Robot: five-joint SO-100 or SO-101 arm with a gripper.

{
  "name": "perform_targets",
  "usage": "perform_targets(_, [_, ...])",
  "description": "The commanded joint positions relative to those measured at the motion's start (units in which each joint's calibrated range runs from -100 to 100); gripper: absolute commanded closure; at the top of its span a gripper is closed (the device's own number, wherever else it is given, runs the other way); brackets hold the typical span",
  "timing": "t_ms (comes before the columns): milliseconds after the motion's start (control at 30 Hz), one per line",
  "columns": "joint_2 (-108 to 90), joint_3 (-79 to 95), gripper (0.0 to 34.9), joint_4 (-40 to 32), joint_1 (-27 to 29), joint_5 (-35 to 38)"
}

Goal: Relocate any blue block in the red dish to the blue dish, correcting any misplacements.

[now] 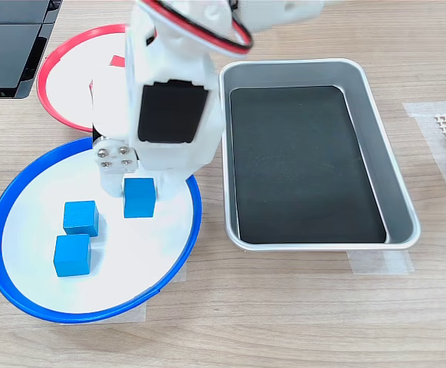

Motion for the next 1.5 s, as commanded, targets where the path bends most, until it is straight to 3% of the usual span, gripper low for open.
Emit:
perform_targets(0, [1.68, -4.29, 34.6, -0.01, 0.7, -0.24])
perform_targets(733, [9.01, -12.39, 34.4, -1.58, -2.78, -1.76])
perform_targets(767, [9.01, -12.39, 33.0, -1.25, -2.88, -1.9])
perform_targets(867, [8.92, -12.93, 24.4, 0.15, -2.88, -2.2])
perform_targets(1067, [7.56, -13.21, 17.7, 2.13, -2.22, -2.0])
perform_targets(1300, [0.65, -9.29, 19.8, 2.46, -0.99, -0.93])
perform_targets(1467, [-9.84, -1.19, 25.1, 0.15, 0.8, 0.63])
